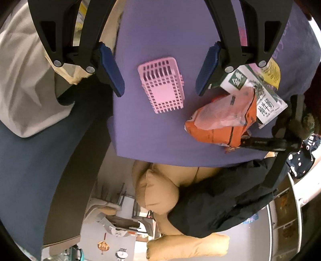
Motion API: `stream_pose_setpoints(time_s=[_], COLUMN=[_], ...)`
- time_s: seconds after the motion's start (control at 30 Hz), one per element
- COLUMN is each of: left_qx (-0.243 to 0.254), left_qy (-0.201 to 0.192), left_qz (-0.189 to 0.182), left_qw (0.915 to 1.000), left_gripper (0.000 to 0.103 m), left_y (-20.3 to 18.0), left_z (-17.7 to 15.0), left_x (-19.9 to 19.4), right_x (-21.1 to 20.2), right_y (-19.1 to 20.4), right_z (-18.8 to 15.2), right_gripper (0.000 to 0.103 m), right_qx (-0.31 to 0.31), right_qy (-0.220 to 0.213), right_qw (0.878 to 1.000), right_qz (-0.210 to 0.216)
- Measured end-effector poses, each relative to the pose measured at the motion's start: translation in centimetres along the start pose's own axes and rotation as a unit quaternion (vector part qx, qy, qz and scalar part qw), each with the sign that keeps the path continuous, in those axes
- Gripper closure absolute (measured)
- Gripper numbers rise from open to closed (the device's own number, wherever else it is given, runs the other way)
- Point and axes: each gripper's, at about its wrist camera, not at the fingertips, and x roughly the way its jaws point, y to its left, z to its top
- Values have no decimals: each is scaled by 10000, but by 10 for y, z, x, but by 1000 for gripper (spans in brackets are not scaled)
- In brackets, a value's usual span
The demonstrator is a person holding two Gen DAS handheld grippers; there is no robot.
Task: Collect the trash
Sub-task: 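Grasp the red stick-shaped wrapper with the left tool, then grasp the orange bag with pink plastic using the right tool while the left holds the wrapper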
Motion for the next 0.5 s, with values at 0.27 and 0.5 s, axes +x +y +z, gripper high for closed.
stream_pose_setpoints(time_s=[0.27, 0.5], left_qx=[-471, -759], left_qy=[-511, -868], left_qz=[-189, 249], left_qw=[9974, 9930], left_gripper=[90, 90], left_y=[0, 2], left_z=[-51, -89], left_x=[-46, -67], right_x=[9, 27], right_y=[31, 51], right_z=[11, 34], right_gripper=[34, 34], right_qx=[426, 1265], right_qy=[-215, -489], right_qw=[9964, 9881], right_qz=[695, 726])
